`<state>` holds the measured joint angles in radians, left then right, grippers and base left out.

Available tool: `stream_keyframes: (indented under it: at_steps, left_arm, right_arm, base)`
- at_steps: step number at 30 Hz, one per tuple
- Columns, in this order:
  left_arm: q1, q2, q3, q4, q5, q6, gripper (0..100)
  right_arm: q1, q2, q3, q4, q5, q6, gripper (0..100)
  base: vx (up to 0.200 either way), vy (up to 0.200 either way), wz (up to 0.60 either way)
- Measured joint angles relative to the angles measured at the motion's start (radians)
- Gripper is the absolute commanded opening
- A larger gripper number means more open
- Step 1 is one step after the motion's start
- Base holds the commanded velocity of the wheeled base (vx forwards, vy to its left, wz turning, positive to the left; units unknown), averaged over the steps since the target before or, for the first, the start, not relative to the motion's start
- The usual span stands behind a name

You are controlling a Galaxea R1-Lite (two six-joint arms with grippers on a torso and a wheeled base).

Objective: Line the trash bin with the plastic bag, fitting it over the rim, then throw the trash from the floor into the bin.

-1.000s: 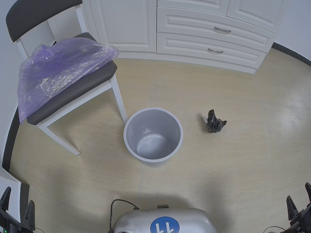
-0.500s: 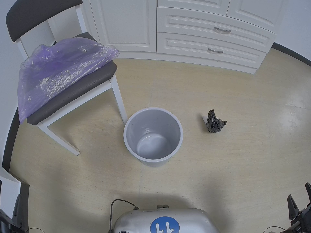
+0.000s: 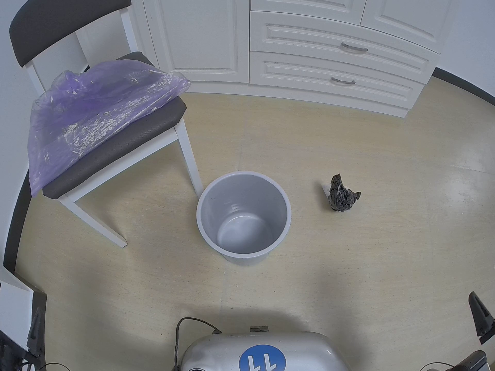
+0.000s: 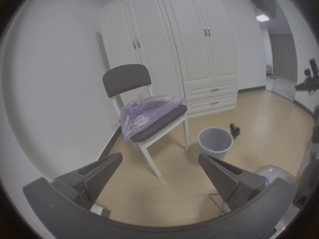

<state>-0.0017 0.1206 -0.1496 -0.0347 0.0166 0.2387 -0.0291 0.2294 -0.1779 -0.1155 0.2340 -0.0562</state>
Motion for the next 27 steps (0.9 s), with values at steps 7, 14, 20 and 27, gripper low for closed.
stream_keyframes:
  at_steps: [7,14,20,27]
  left_arm:
    - [0.002,0.149,-0.032,-0.003,0.102,0.102,100]
    - [0.002,0.319,-0.084,-0.015,0.164,0.153,100]
    - [0.006,0.417,-0.107,-0.059,0.192,0.156,100]
    - [0.028,0.474,-0.115,-0.110,0.227,0.166,100]
  right_arm:
    - [-0.017,0.156,-0.079,-0.080,0.017,0.007,100]
    - [0.007,0.359,-0.230,-0.232,0.018,0.007,100]
    - [0.138,0.526,-0.396,-0.283,-0.036,0.014,100]
    - [0.328,0.652,-0.445,-0.436,-0.131,0.079,100]
  base:
    - [0.000,0.000,0.00]
    - [0.000,0.000,0.00]
    - [0.000,0.000,0.00]
    - [0.000,0.000,0.00]
